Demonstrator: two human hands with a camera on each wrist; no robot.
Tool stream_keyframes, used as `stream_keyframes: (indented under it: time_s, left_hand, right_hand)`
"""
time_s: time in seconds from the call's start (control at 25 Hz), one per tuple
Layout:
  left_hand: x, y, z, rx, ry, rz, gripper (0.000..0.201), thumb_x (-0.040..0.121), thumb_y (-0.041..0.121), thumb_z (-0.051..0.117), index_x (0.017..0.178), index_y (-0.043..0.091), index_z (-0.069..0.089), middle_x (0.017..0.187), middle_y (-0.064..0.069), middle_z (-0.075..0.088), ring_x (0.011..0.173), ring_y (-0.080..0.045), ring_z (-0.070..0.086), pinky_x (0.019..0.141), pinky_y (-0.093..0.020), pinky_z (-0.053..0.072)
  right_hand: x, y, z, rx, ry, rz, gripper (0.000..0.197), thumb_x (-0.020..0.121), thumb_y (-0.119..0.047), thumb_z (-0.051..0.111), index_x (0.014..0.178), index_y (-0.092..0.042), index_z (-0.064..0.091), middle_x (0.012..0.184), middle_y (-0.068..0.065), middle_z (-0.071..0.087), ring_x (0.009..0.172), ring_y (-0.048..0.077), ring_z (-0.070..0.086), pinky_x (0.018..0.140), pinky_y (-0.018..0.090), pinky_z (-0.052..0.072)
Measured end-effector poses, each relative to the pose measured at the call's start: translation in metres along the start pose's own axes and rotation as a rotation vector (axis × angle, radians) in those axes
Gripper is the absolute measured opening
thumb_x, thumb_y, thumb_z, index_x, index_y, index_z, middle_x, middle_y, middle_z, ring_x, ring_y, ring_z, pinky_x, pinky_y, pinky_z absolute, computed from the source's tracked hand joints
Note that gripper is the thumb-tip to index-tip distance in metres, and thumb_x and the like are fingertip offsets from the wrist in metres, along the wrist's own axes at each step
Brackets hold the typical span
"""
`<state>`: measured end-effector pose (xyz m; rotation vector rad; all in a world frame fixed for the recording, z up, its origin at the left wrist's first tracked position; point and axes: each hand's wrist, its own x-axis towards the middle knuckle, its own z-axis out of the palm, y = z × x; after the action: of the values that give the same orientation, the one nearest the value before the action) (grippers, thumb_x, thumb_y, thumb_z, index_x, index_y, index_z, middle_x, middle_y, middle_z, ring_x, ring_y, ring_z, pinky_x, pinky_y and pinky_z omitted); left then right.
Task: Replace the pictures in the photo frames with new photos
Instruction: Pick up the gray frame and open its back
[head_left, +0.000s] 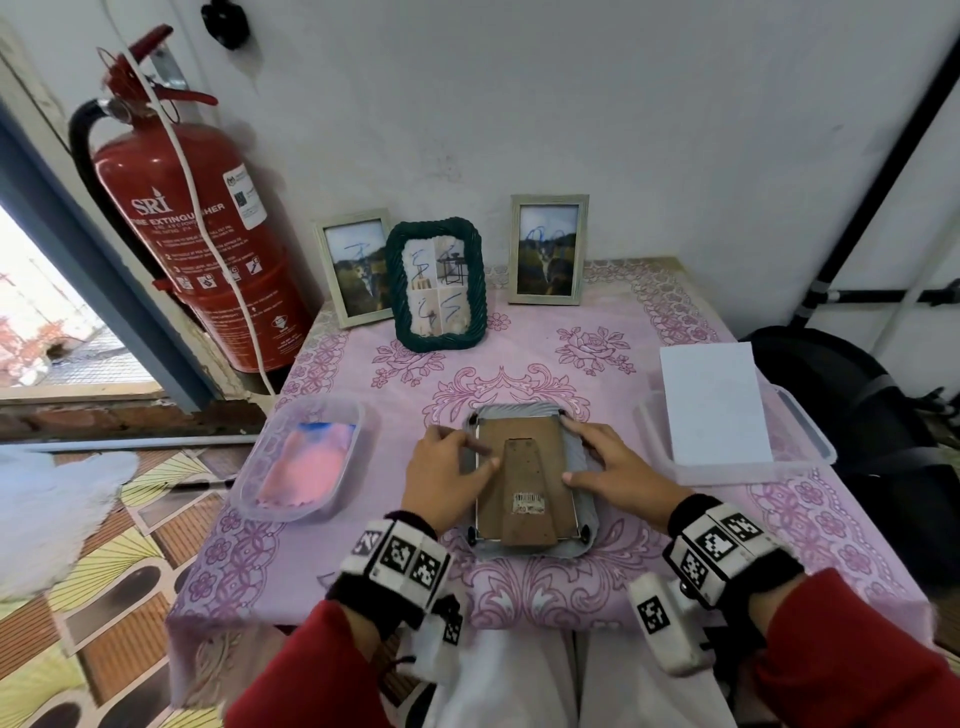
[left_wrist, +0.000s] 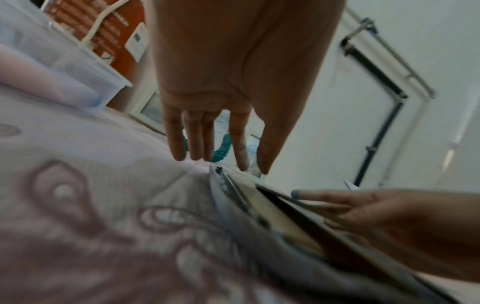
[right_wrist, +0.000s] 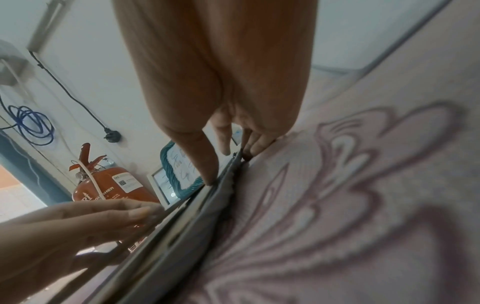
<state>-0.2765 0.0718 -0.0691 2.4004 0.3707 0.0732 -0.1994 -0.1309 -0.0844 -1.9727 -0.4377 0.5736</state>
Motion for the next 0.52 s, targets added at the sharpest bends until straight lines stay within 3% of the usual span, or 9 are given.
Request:
stream_keyframes:
  time_s: [0.08, 0.2, 0.36, 0.52]
  left_hand:
    - [-0.018, 0.005, 0.008, 0.098, 0.022, -0.037, 0.032, 0.080, 0.051, 0.062, 0.089, 0.021, 0.064, 0.117, -0.001, 0.046, 0.115, -0.021, 0.041, 0.100, -0.035, 0.032]
    - [-0.032, 0.010, 0.020, 0.160, 0.010, -0.099, 0.048, 0.072, 0.066, 0.061, 0.087, 0.020, 0.064, 0.125, -0.002, 0.042, 0.122, -0.023, 0.036, 0.100, -0.038, 0.026]
    - [-0.032, 0.014, 0.025, 0.118, 0.028, -0.144, 0.051, 0.066, 0.062, 0.070, 0.087, 0.016, 0.064, 0.130, -0.006, 0.040, 0.126, -0.025, 0.033, 0.102, -0.039, 0.025]
    - [-0.033, 0.013, 0.025, -0.048, 0.099, -0.176, 0.039, 0.062, 0.052, 0.078, 0.075, 0.023, 0.057, 0.128, -0.004, 0.041, 0.123, -0.024, 0.035, 0.098, -0.034, 0.026]
  right_hand:
    - [-0.005, 0.004, 0.000, 0.032, -0.003, -0.033, 0.068, 0.085, 0.000, 0.062, 0.144, -0.013, 0.032, 0.141, 0.009, 0.030, 0.135, 0.019, 0.034, 0.118, 0.035, 0.025]
    - [-0.008, 0.006, -0.001, 0.045, 0.016, -0.079, 0.067, 0.083, 0.001, 0.065, 0.141, -0.009, 0.035, 0.141, 0.011, 0.033, 0.136, 0.020, 0.035, 0.118, 0.038, 0.026]
    - [-0.011, 0.006, 0.000, 0.038, 0.036, -0.113, 0.065, 0.082, 0.003, 0.065, 0.140, -0.005, 0.037, 0.140, 0.015, 0.034, 0.135, 0.022, 0.036, 0.117, 0.039, 0.027]
    - [-0.013, 0.004, 0.001, 0.003, 0.027, -0.125, 0.062, 0.083, 0.002, 0.064, 0.139, -0.004, 0.038, 0.140, 0.017, 0.034, 0.135, 0.021, 0.036, 0.116, 0.026, 0.025]
